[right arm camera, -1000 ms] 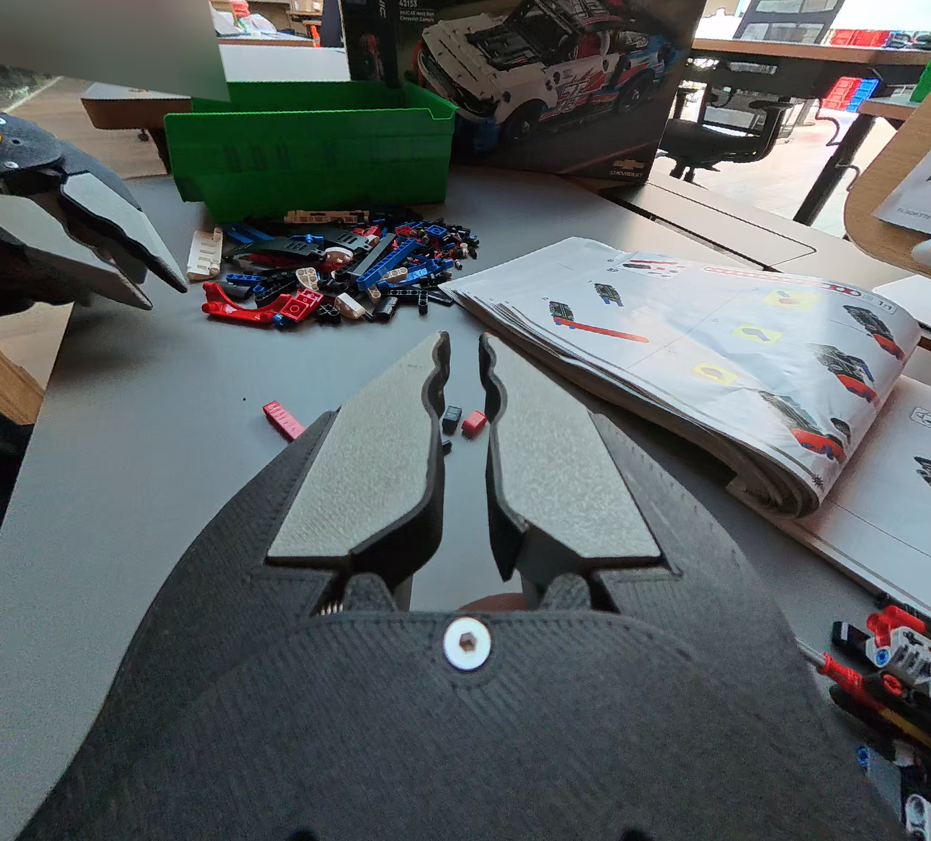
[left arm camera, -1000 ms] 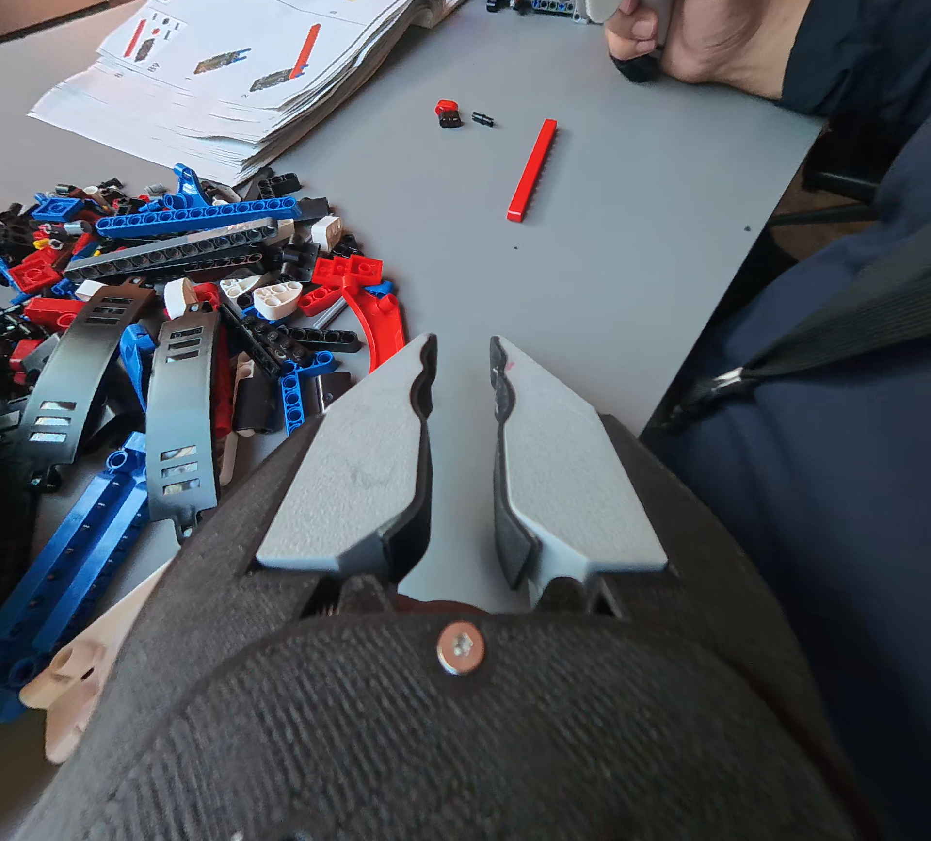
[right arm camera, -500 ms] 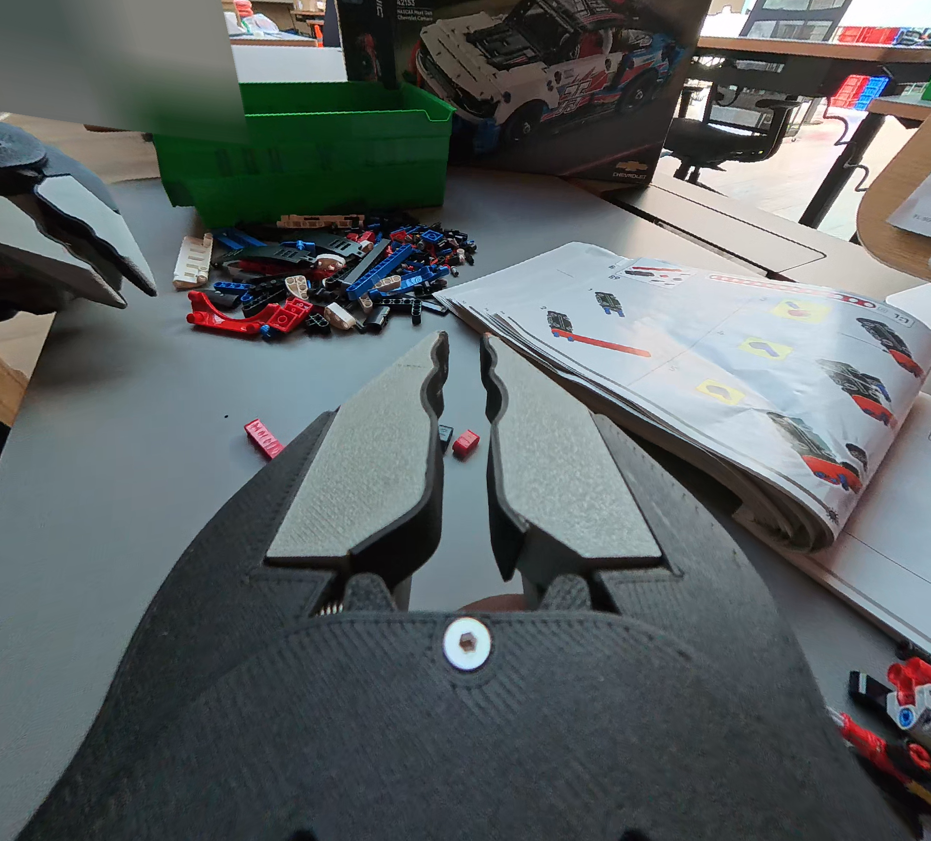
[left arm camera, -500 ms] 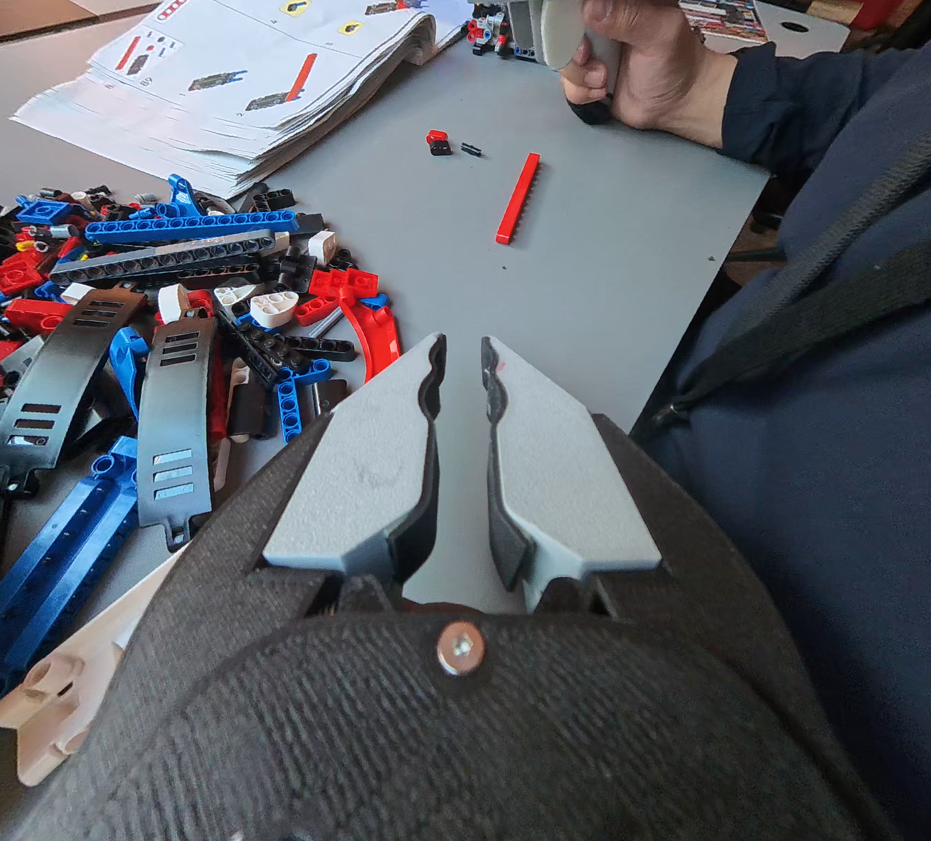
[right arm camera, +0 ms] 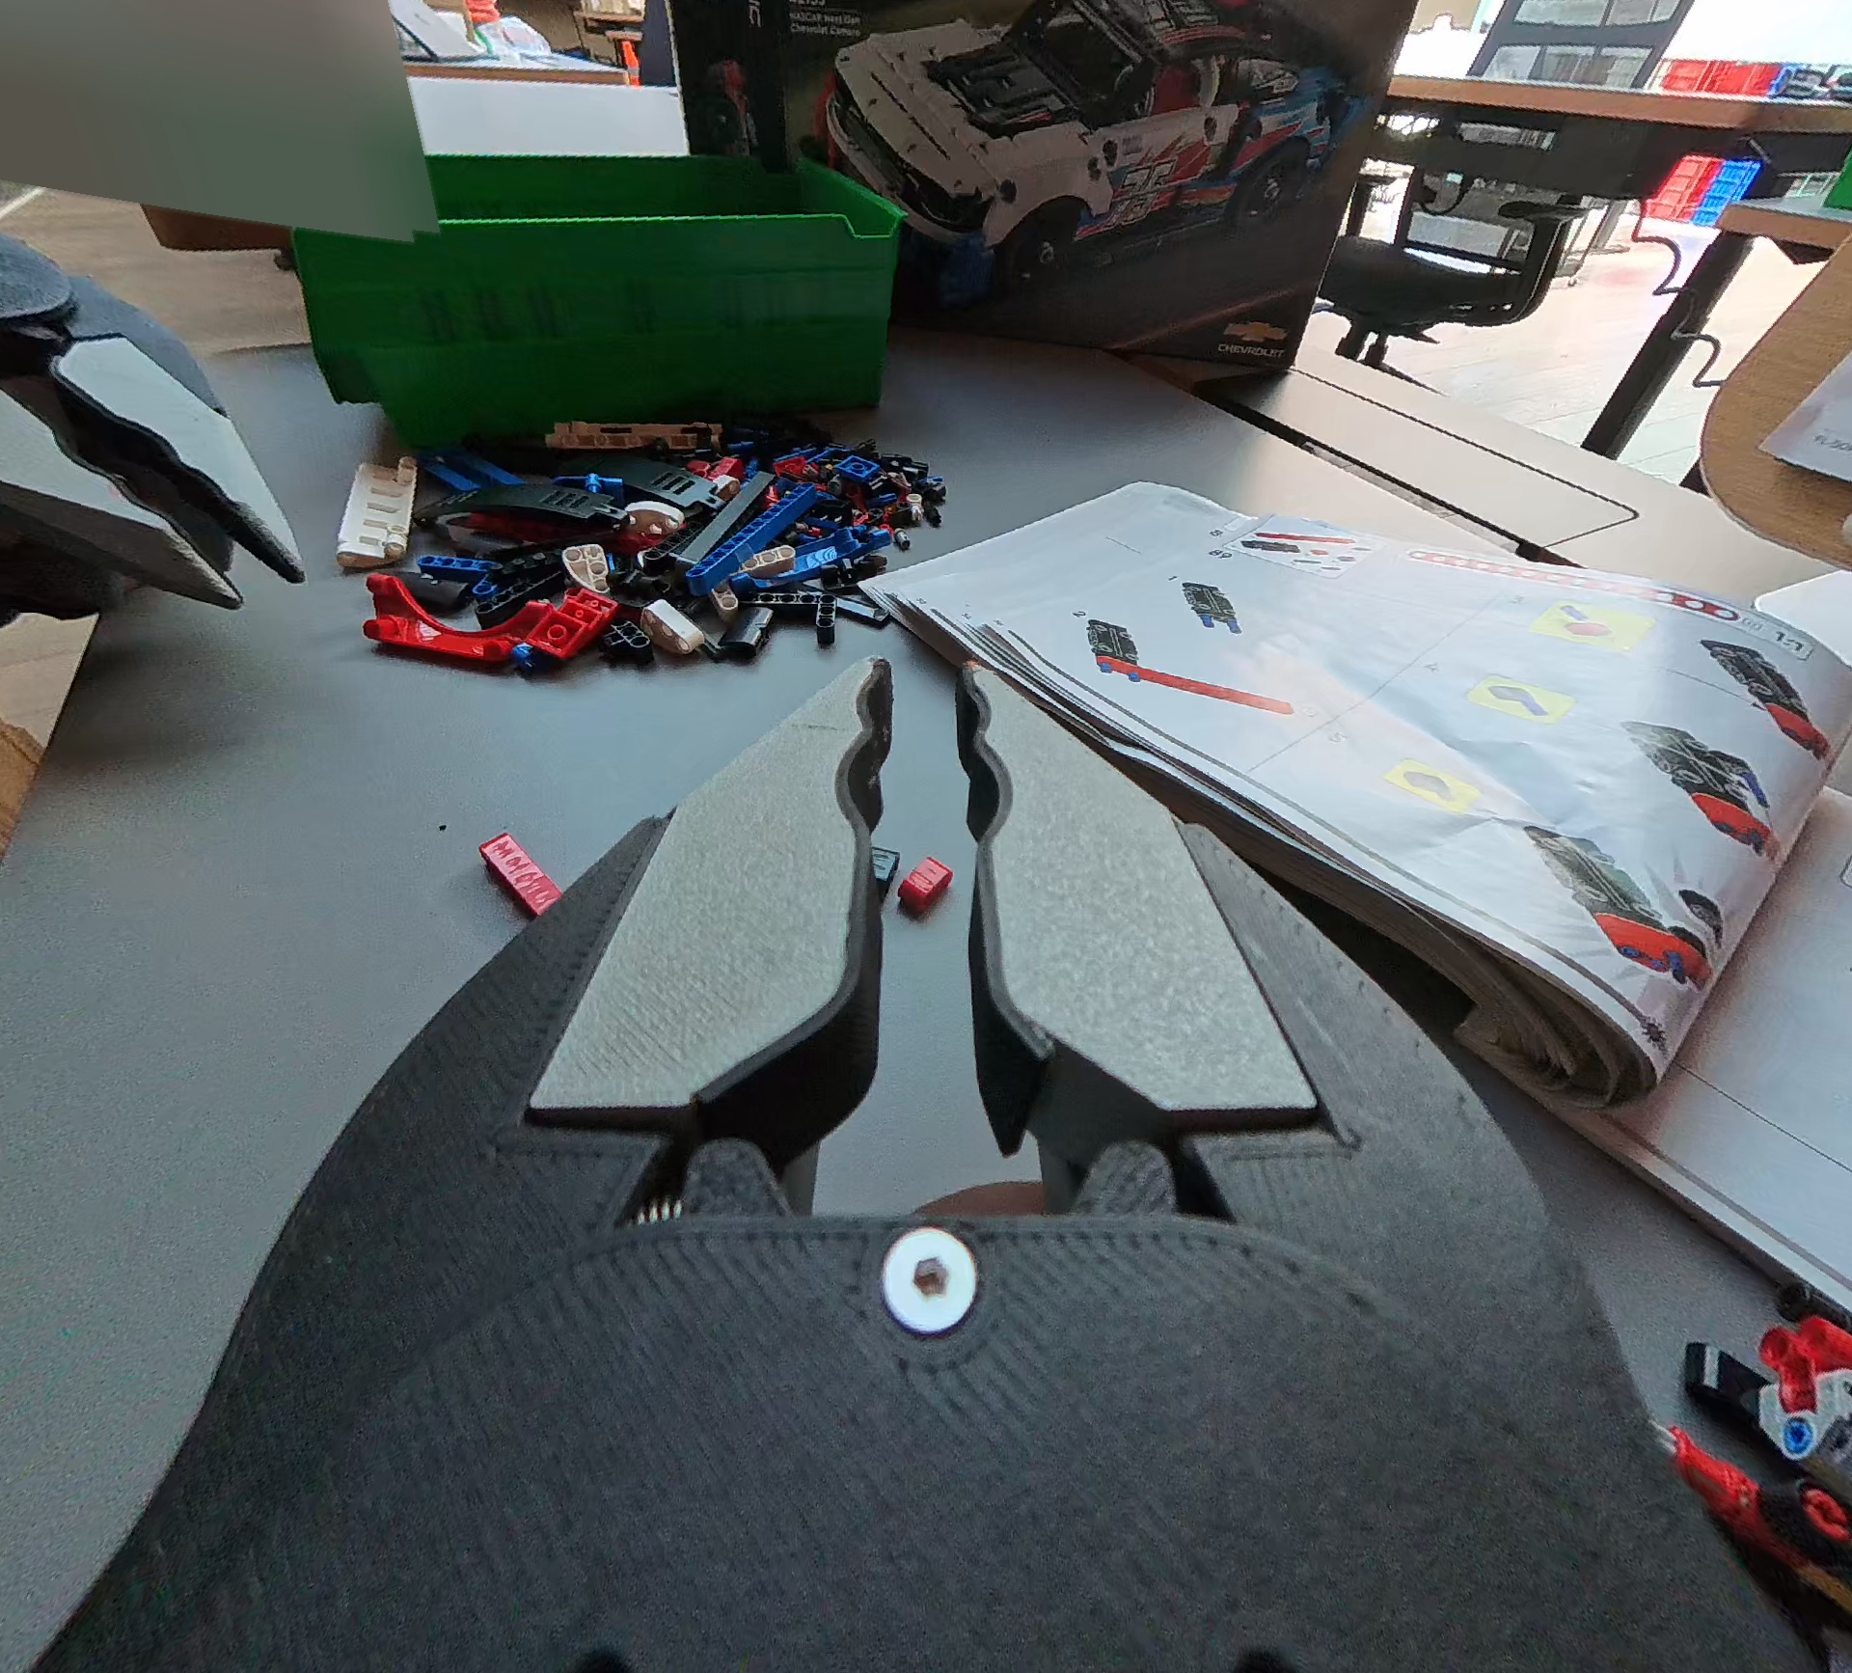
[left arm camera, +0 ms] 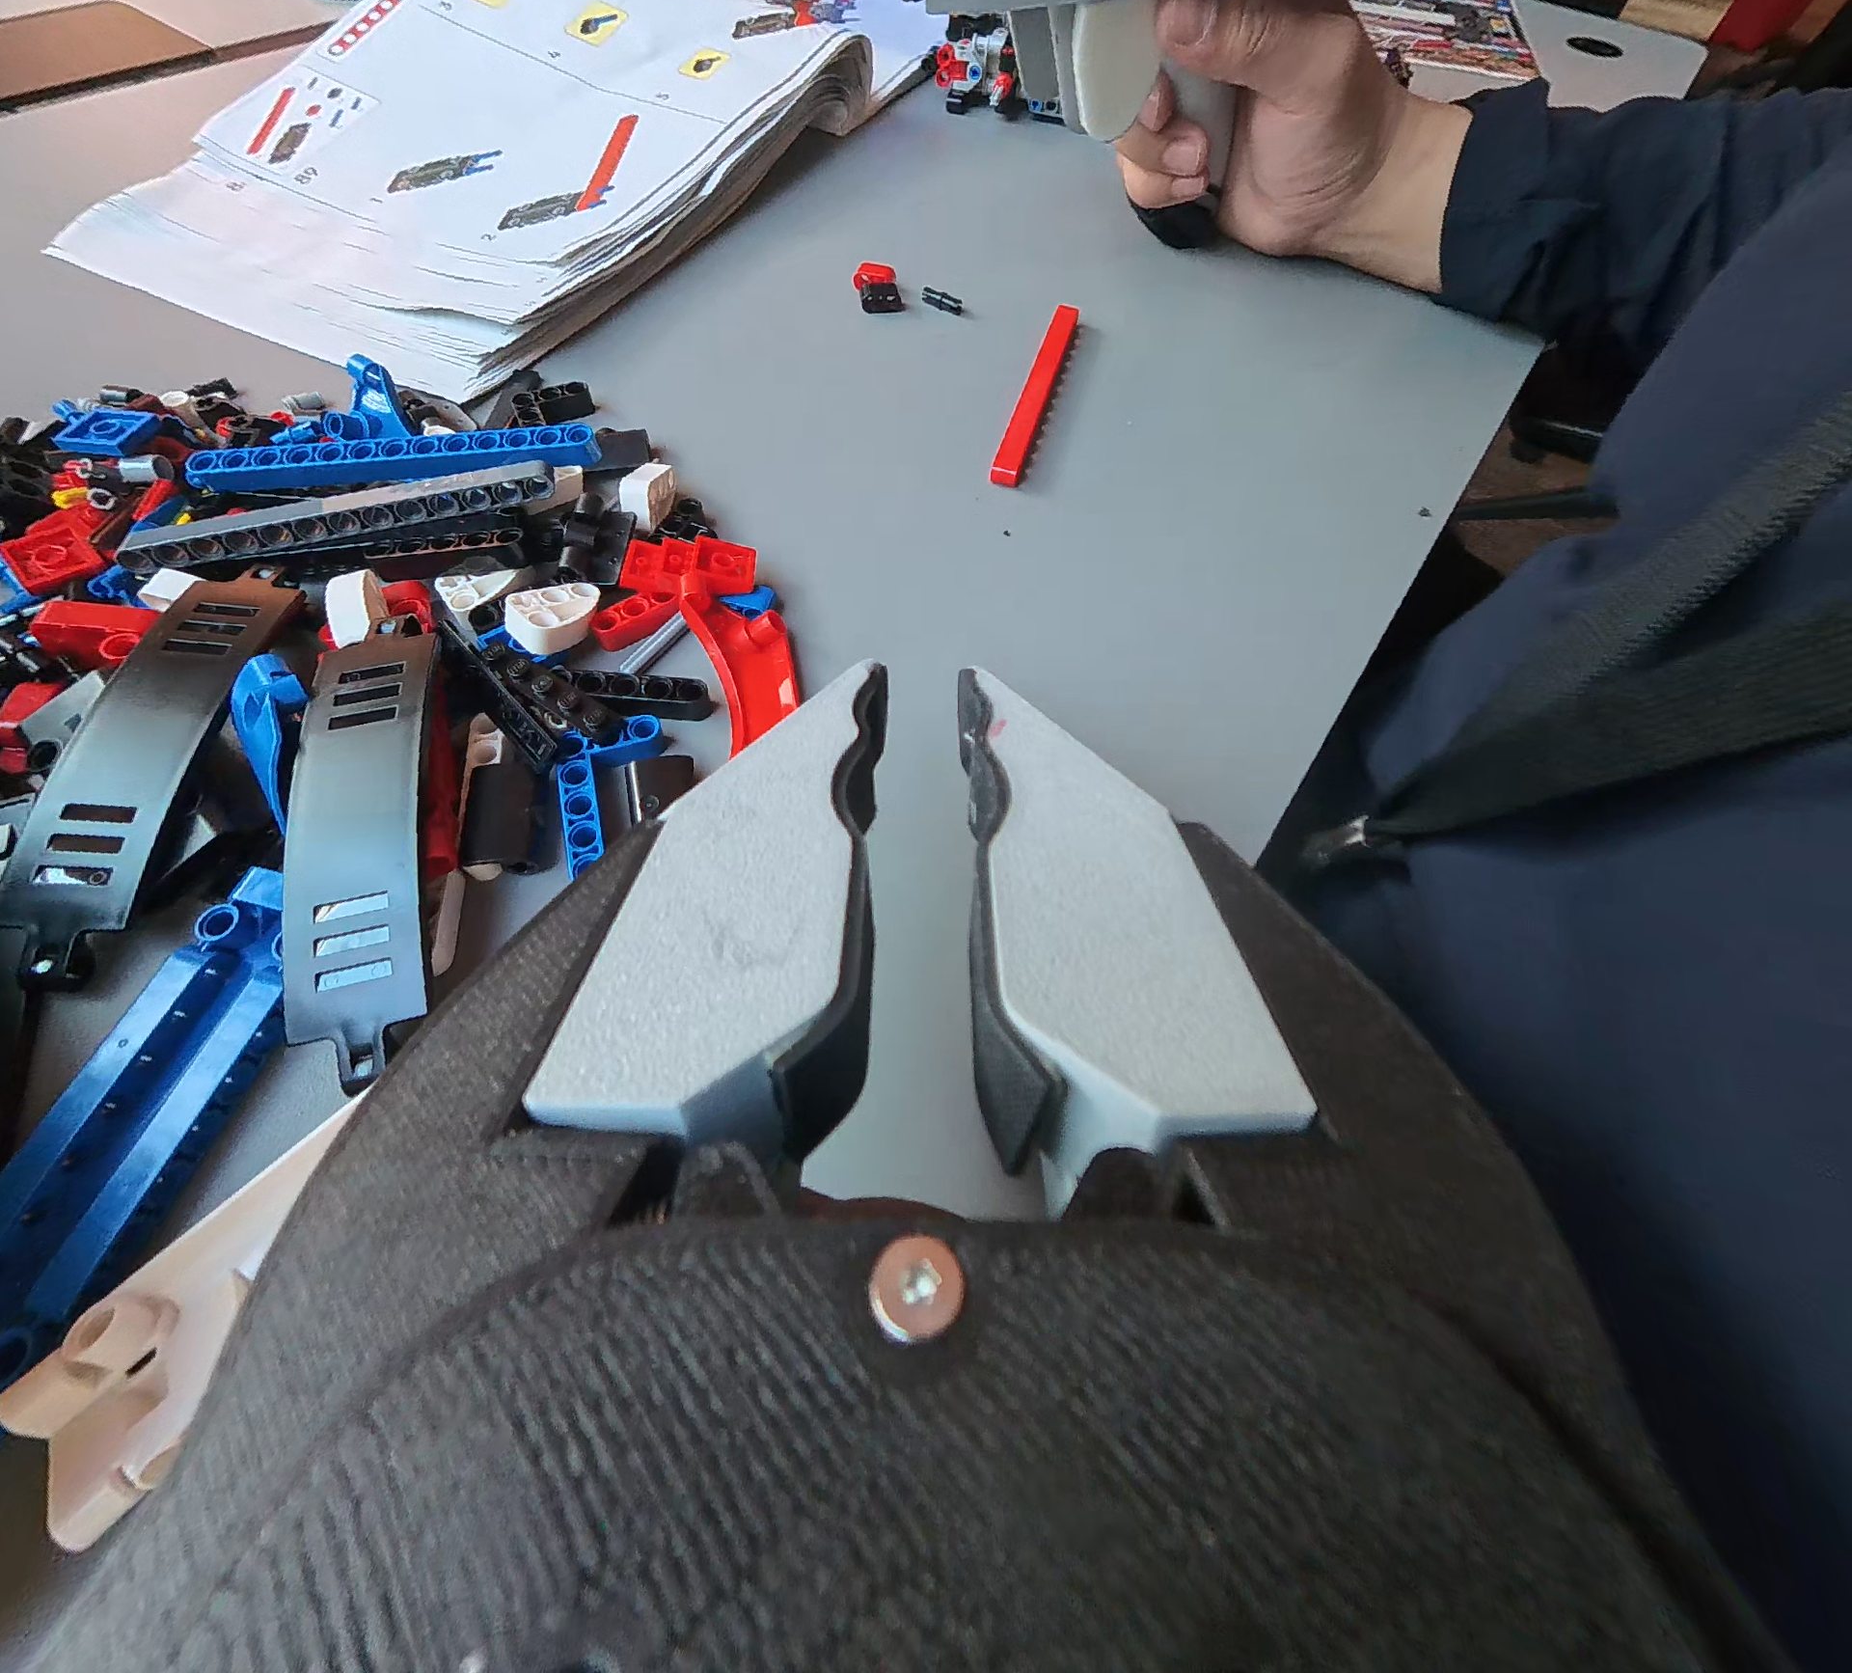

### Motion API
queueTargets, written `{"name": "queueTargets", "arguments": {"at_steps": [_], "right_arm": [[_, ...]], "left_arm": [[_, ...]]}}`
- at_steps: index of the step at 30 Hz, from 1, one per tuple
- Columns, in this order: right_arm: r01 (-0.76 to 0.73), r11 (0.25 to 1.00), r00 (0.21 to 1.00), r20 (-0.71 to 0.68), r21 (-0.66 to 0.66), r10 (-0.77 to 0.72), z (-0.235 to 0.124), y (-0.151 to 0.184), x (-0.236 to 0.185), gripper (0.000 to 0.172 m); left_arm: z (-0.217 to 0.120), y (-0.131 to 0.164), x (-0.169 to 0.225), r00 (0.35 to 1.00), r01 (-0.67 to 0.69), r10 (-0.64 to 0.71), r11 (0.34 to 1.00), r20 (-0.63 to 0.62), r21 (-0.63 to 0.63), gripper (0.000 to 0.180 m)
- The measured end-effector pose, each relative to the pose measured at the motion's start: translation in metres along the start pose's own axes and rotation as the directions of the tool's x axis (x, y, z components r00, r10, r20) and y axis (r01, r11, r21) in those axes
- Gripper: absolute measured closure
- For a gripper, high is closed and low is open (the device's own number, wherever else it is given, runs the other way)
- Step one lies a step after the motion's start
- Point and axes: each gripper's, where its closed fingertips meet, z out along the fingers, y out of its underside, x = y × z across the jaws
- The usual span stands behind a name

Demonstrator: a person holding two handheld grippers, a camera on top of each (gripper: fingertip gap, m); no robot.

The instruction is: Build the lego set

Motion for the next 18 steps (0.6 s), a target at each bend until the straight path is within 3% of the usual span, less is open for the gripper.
{"name": "queueTargets", "arguments": {"at_steps": [13, 18], "right_arm": [[0.025, 1.0, 1.0, 0.018, 0.004, -0.025, -0.001, -0.001, -0.007, 0.163], [0.023, 1.0, 0.999, 0.034, 0.014, -0.023, -0.004, -0.002, -0.012, 0.163]], "left_arm": [[-0.001, -0.001, 0.0, 1.0, 0.024, -0.024, 1.0, -0.013, -0.005, 0.155], [-0.011, -0.014, -0.012, 0.998, 0.058, -0.058, 0.998, -0.018, 0.035, 0.152]]}}
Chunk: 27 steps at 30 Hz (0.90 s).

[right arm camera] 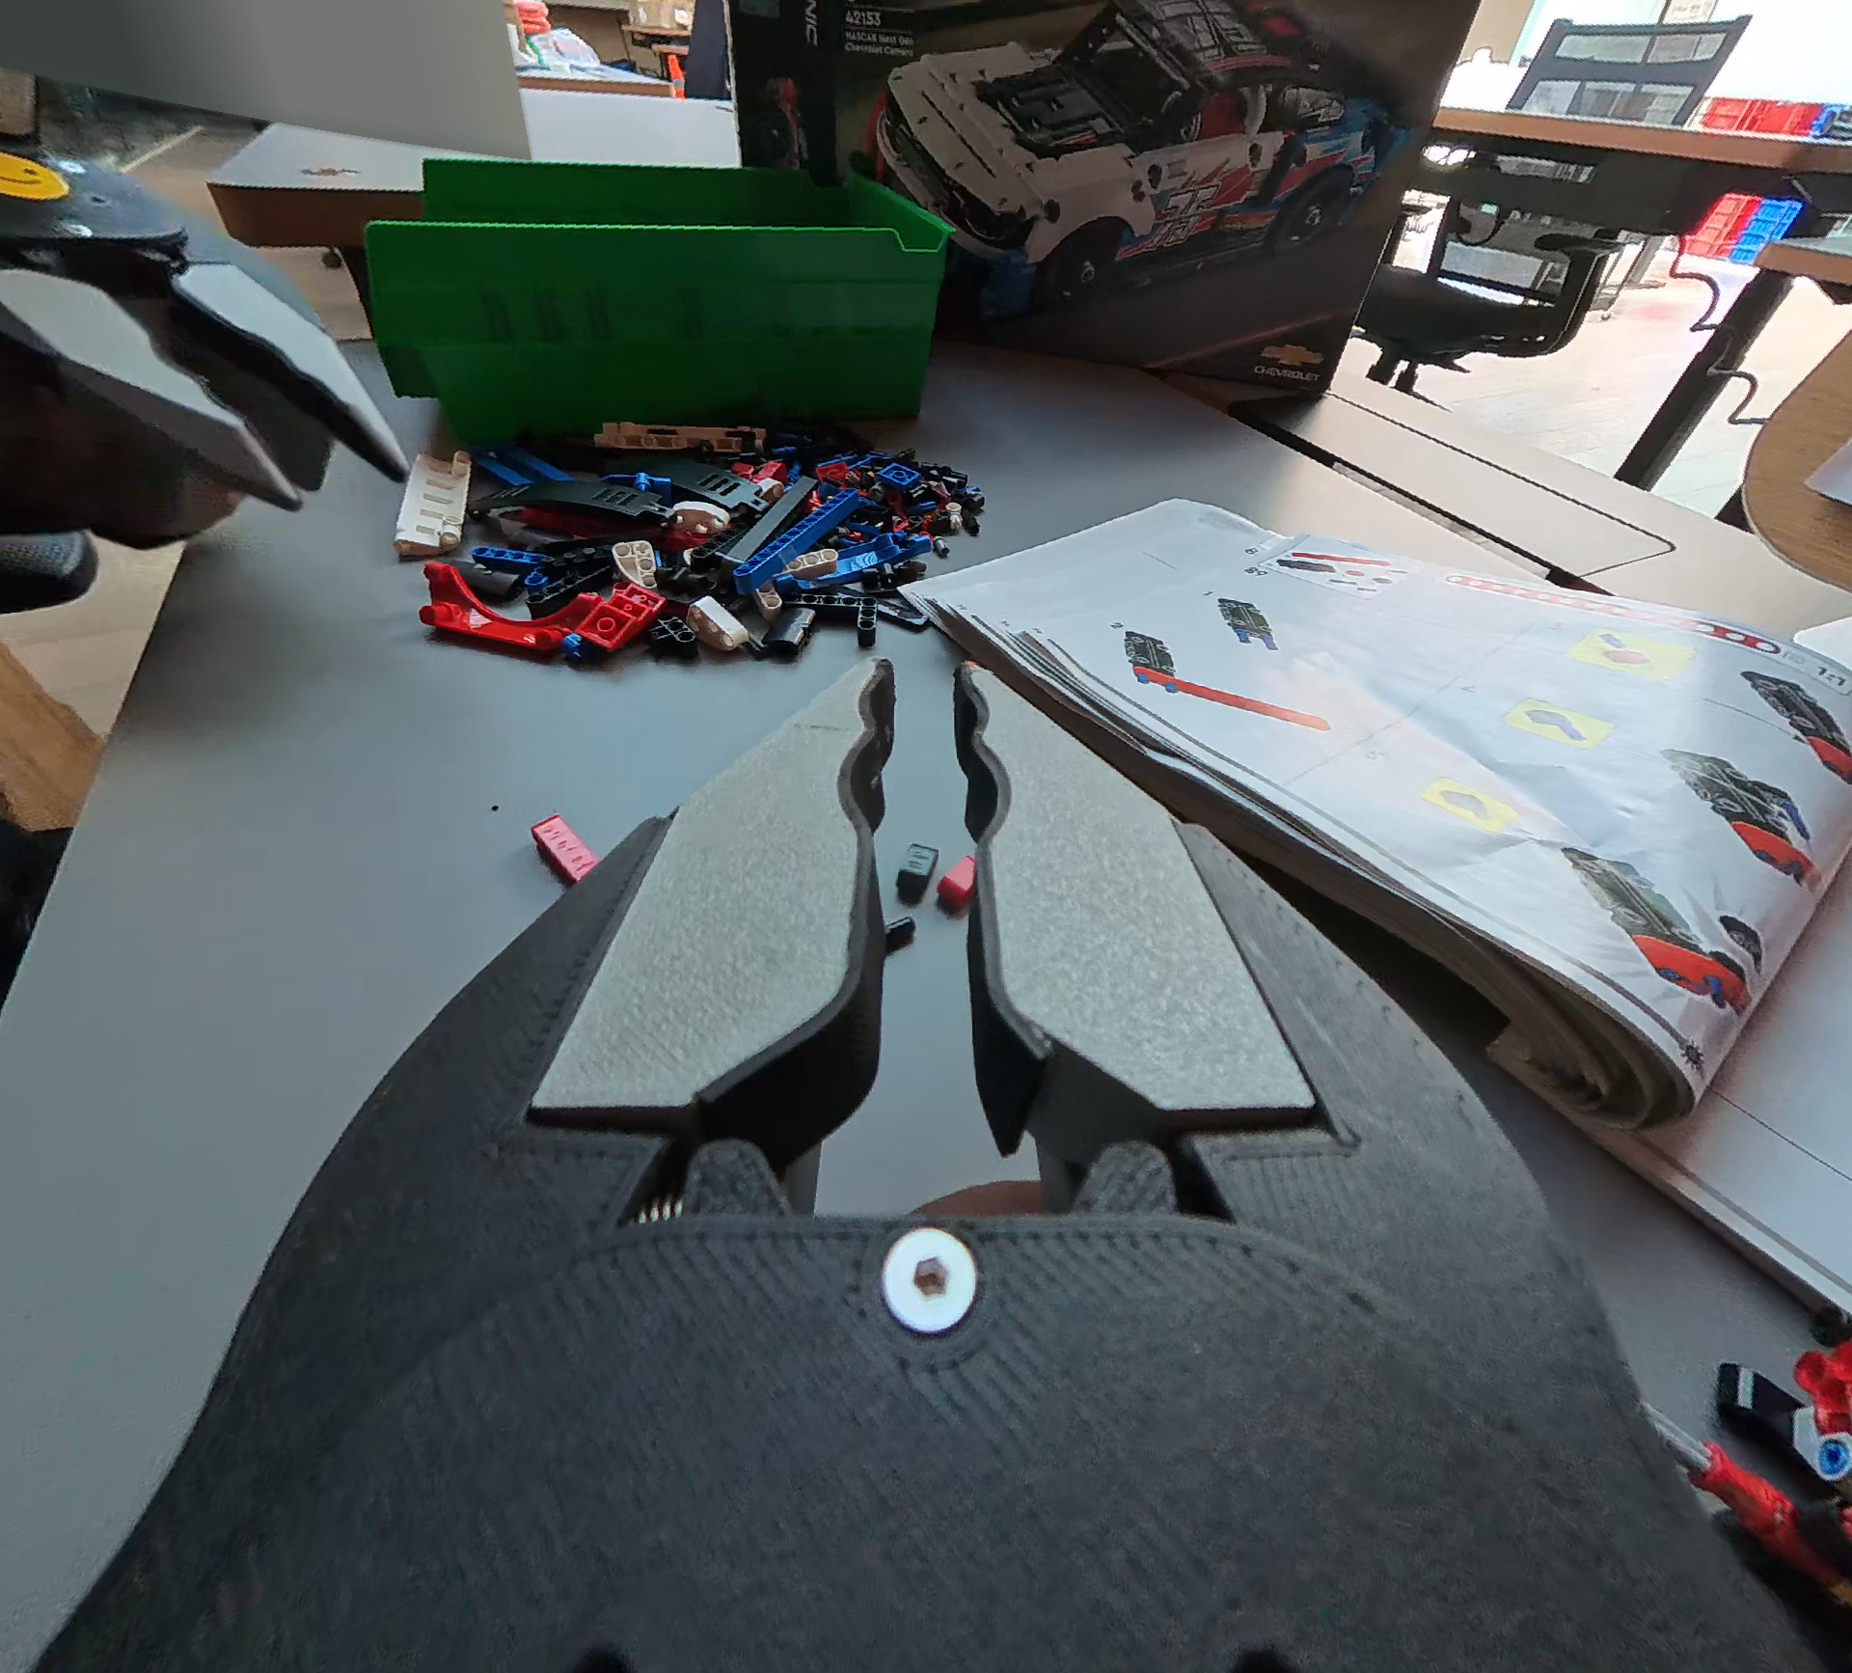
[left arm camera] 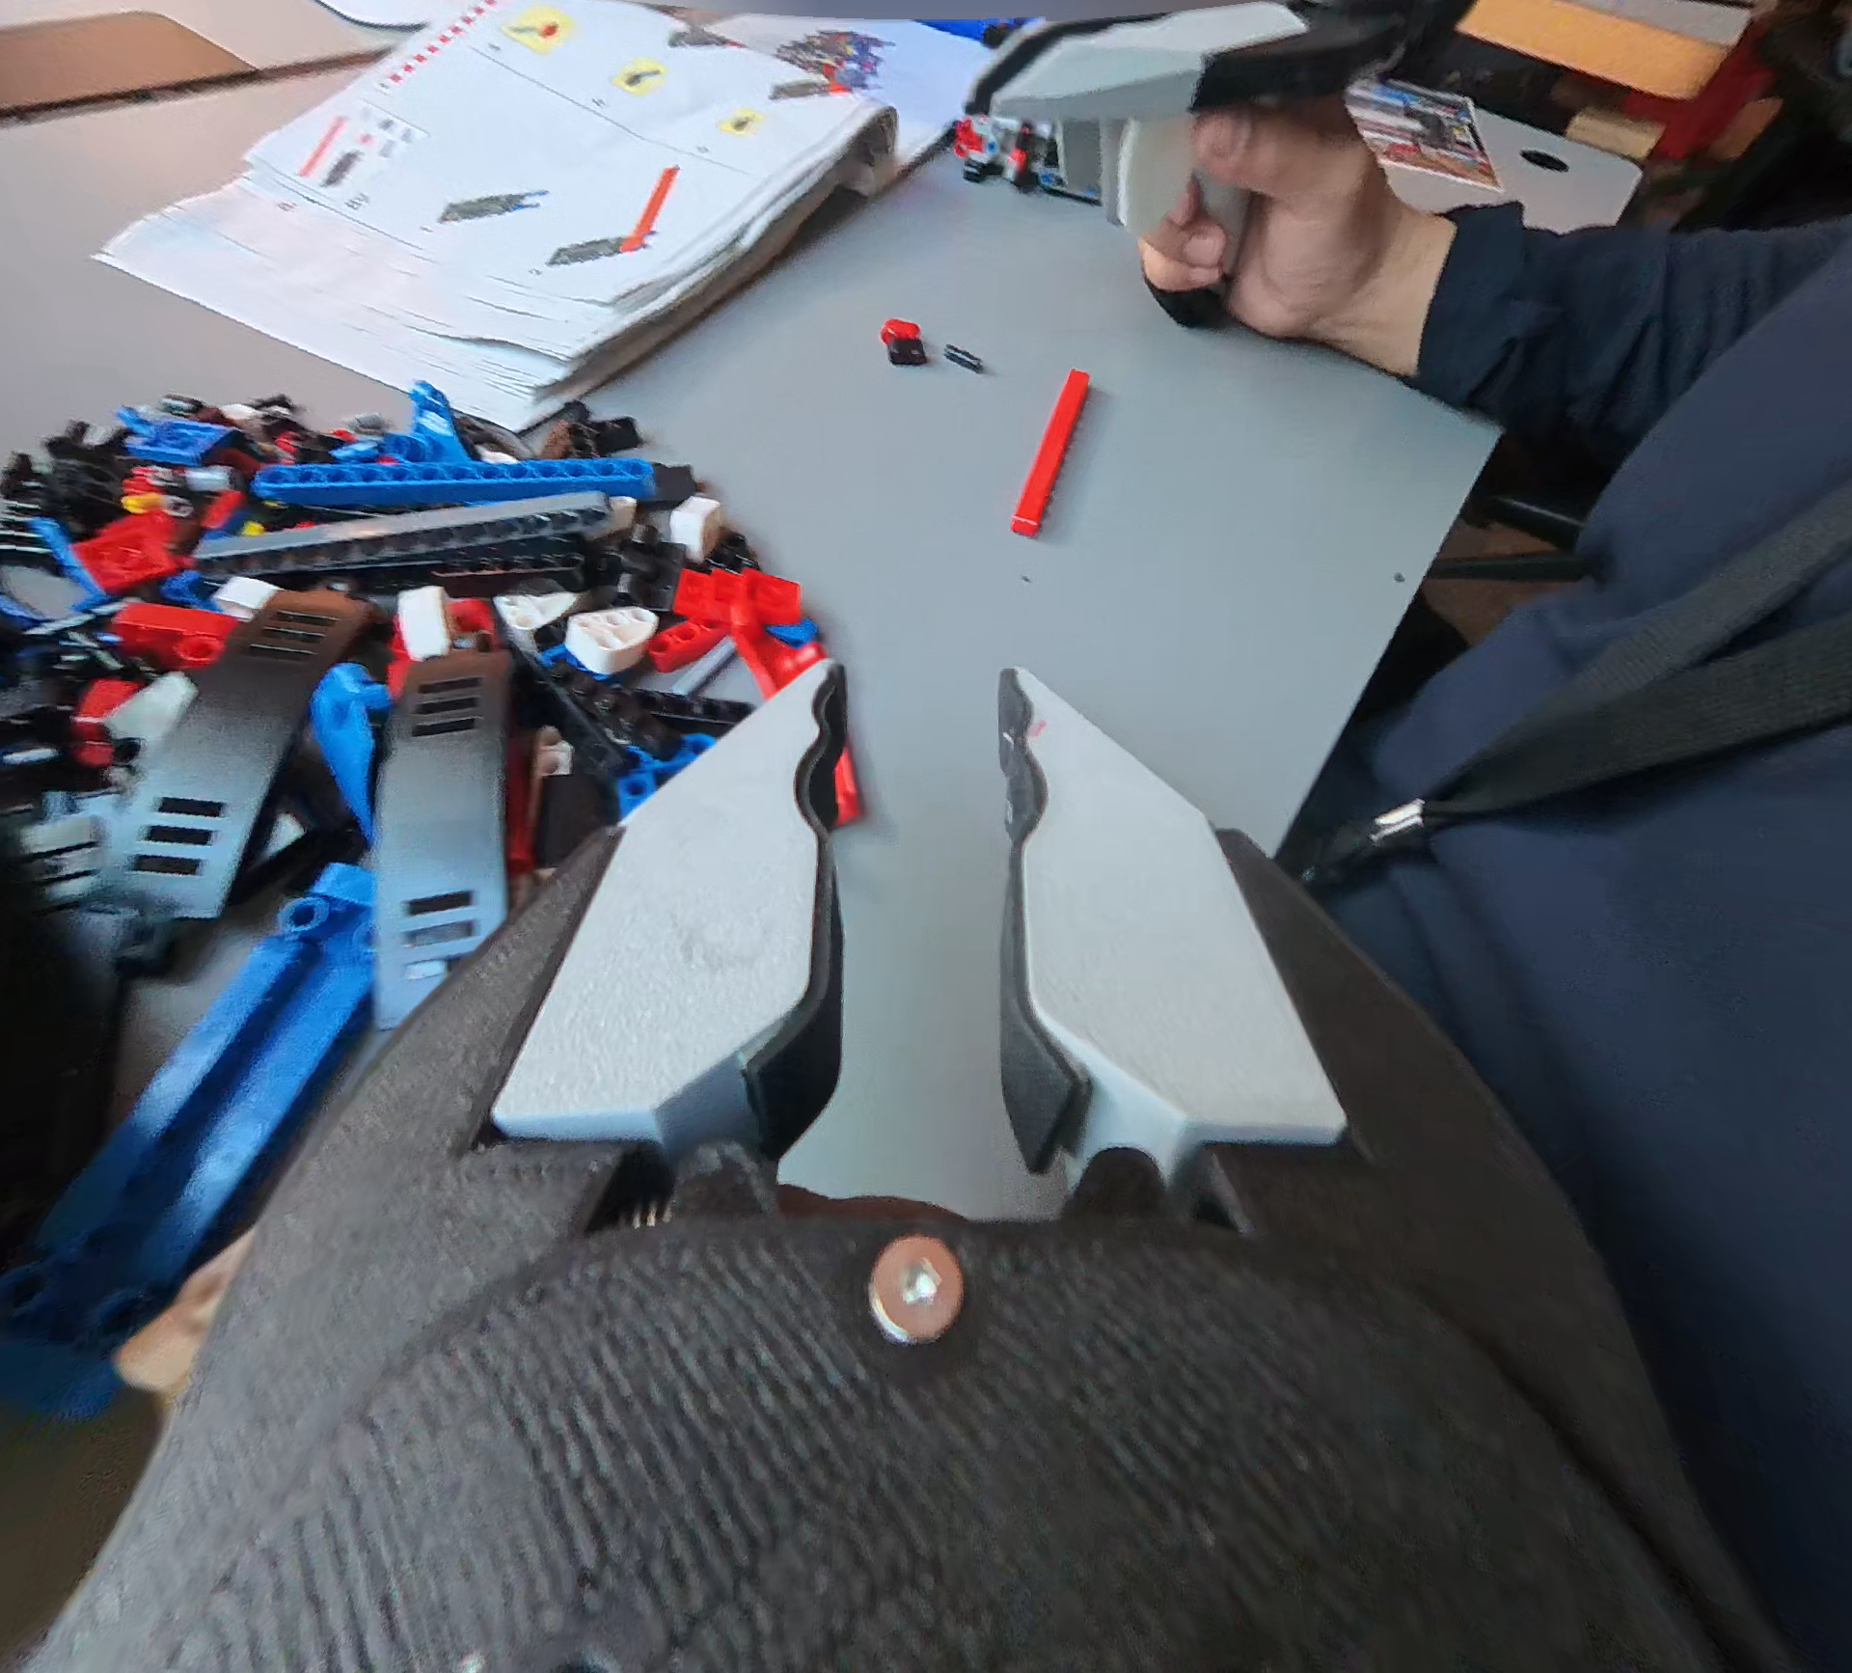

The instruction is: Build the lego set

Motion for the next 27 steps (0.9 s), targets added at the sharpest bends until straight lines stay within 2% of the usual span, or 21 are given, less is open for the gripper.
{"name": "queueTargets", "arguments": {"at_steps": [4, 8, 12, 15, 17, 21, 24, 27], "right_arm": [[-0.011, 1.0, 1.0, 0.001, 0.022, 0.011, -0.004, -0.002, 0.0, 0.163], [-0.043, 0.999, 0.999, 0.009, 0.015, 0.043, -0.003, -0.001, 0.002, 0.163], [-0.054, 0.998, 0.998, 0.014, 0.022, 0.053, -0.003, -0.002, 0.003, 0.163], [-0.06, 0.998, 0.998, 0.034, 0.024, 0.059, -0.002, -0.003, 0.002, 0.163], [-0.06, 0.998, 0.997, 0.046, 0.025, 0.059, -0.002, -0.003, 0.001, 0.163], [-0.052, 0.998, 0.997, 0.054, 0.042, 0.049, -0.005, -0.005, -0.002, 0.164], [-0.048, 0.998, 0.996, 0.071, 0.032, 0.046, -0.004, -0.004, -0.007, 0.164], [-0.042, 0.999, 0.995, 0.092, 0.023, 0.04, -0.004, -0.003, -0.014, 0.164]], "left_arm": [[-0.01, -0.009, -0.017, 0.999, 0.009, -0.011, 0.999, 0.045, 0.05, 0.152], [-0.009, -0.005, -0.031, 0.997, 0.007, -0.007, 1.0, 0.073, 0.006, 0.15], [-0.014, -0.022, -0.069, 0.975, -0.012, 0.02, 0.999, 0.223, -0.037, 0.155], [-0.012, -0.024, -0.104, 0.941, 0.072, -0.033, 0.992, 0.336, -0.104, 0.155], [-0.002, -0.013, -0.112, 0.939, 0.135, -0.067, 0.974, 0.337, -0.184, 0.151], [0.007, -0.004, -0.128, 0.923, 0.11, 0.012, 0.95, 0.385, -0.293, 0.15], [0.007, -0.01, -0.134, 0.924, 0.071, 0.069, 0.935, 0.377, -0.346, 0.151], [0.006, -0.007, -0.138, 0.928, 0.1, 0.077, 0.892, 0.364, -0.441, 0.152]]}}
